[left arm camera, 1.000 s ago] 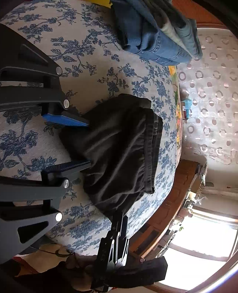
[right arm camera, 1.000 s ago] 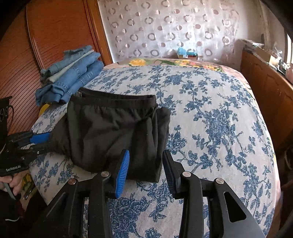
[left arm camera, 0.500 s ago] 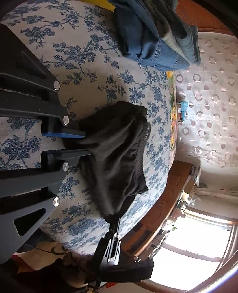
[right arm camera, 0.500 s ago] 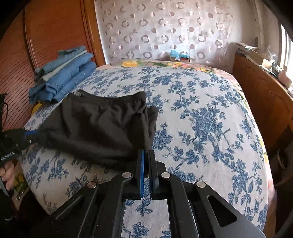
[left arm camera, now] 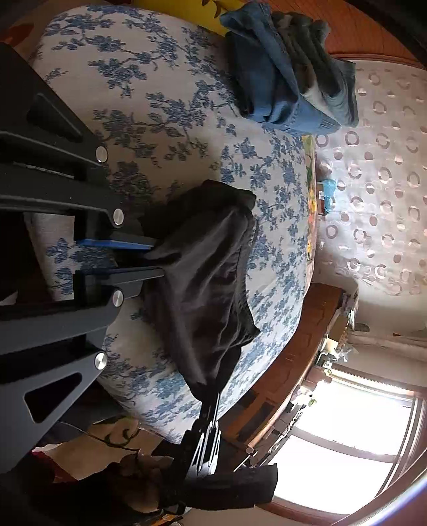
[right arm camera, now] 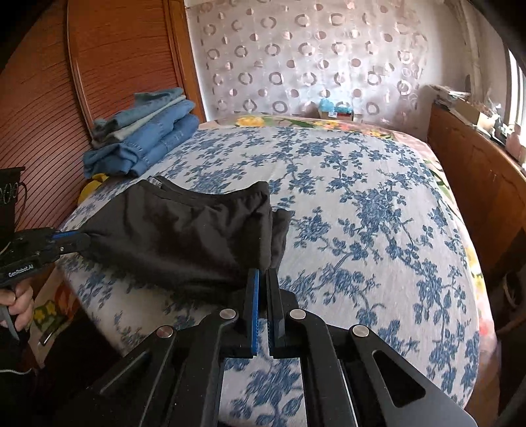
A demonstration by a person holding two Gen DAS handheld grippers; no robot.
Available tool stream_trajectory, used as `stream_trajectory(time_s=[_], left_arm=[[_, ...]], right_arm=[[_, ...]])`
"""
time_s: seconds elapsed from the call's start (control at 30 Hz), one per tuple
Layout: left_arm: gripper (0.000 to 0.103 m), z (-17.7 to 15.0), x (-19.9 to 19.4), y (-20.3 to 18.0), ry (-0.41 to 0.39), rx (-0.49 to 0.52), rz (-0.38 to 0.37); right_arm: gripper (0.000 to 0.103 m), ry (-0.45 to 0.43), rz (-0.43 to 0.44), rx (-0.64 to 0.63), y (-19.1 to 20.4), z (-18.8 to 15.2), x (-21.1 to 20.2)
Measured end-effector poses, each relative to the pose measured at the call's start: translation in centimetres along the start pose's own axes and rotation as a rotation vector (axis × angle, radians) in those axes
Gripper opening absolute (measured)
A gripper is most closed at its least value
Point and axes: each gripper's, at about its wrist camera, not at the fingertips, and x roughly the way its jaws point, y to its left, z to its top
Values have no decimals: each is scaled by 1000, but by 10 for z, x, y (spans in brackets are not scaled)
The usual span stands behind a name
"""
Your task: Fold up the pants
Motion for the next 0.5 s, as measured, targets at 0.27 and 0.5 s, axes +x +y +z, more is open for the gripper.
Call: stream_trajectory(time_s=[0.27,0.5], left_arm=[[10,-5,-6,-1,1,1,-7],[42,-1,-5,2,-6,-3,10]], right_arm=[[3,-5,6,-8,6,-8,-18],[8,-15,10,-3,6,-8,-20]])
